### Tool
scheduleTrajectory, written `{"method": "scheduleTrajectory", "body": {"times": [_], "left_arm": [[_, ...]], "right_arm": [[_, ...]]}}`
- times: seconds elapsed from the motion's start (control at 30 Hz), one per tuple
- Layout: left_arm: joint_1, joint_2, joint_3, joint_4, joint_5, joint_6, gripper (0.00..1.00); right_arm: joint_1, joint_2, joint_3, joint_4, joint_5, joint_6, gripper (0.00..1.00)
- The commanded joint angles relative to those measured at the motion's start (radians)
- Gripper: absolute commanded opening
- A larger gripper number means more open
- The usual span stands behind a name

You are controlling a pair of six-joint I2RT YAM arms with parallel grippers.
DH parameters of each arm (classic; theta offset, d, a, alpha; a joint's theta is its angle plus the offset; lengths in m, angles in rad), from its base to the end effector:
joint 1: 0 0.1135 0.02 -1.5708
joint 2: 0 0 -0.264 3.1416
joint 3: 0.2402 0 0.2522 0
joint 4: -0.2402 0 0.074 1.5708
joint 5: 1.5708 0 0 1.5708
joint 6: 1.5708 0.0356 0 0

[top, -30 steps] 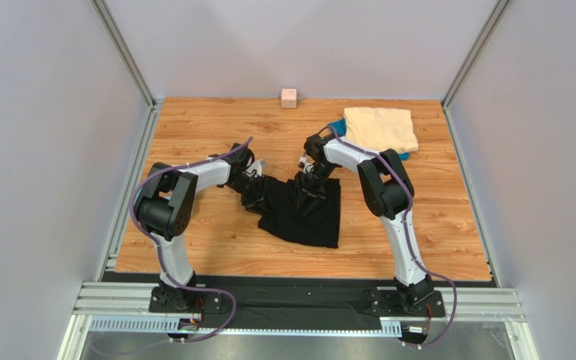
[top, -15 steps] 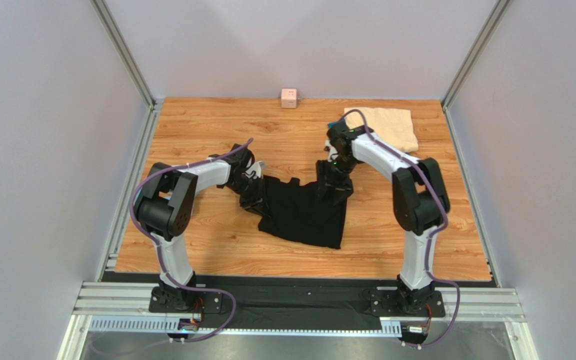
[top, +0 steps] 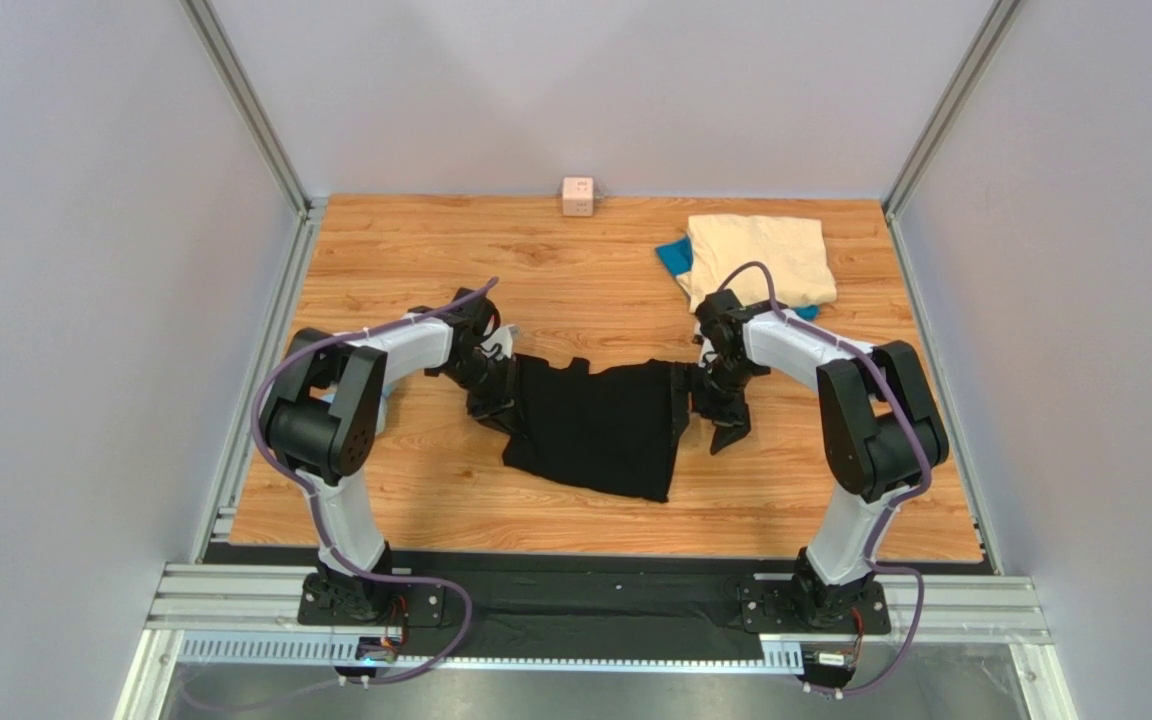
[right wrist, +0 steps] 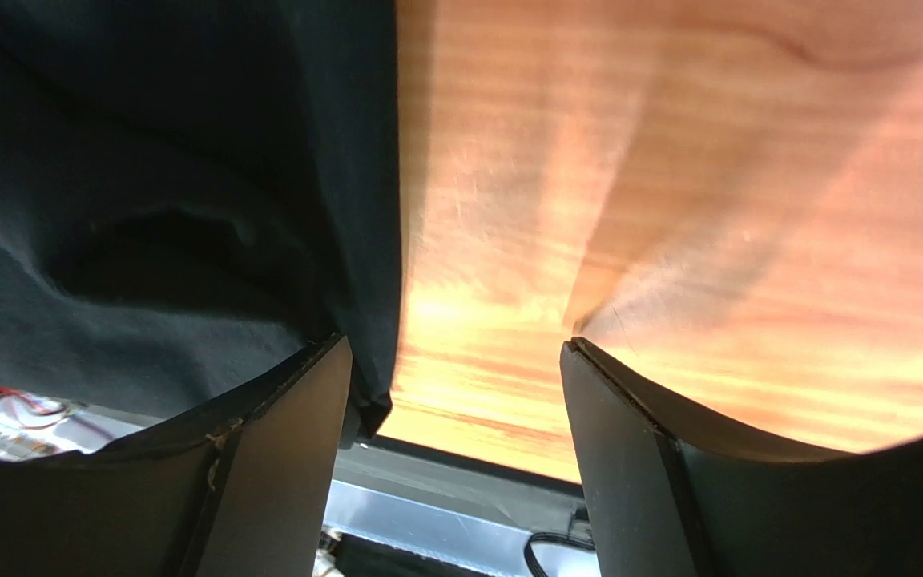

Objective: Fold and stack the t-shirts

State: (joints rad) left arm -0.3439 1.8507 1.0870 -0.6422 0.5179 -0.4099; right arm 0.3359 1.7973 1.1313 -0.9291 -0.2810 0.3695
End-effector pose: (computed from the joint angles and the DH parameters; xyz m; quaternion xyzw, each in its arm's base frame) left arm 0.3034 -0.1274 0.1376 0.0107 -0.9635 0.2666 0.0199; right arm 0.2860 0.1103 0.1584 -0.0183 -0.9899 -0.1272 0.0597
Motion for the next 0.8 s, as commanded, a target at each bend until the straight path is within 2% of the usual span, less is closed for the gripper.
{"method": "scheduleTrajectory", "body": {"times": [0.0,0.13,0.23,0.5,0.77], "left_arm": [[0.009,-0.047,-0.006,-0.066,-0.076,0.056,0.20],[0.009,-0.053,-0.009,-0.086,-0.093,0.063,0.20],[0.009,-0.053,-0.012,-0.102,-0.102,0.066,0.20],[0.009,-0.033,-0.013,-0.116,-0.119,0.069,0.20],[0.009,-0.015,0.016,-0.113,-0.111,0.056,0.20]], "right_arm": [[-0.015,0.011,-0.019,0.145,-0.101,0.011,0.70],[-0.015,0.053,-0.050,0.214,-0.220,0.031,0.70],[-0.015,0.040,-0.067,0.245,-0.253,0.025,0.70],[-0.017,-0.073,-0.042,0.122,-0.169,-0.004,0.69],[-0.017,-0.068,-0.031,0.116,-0.208,-0.001,0.68]]}}
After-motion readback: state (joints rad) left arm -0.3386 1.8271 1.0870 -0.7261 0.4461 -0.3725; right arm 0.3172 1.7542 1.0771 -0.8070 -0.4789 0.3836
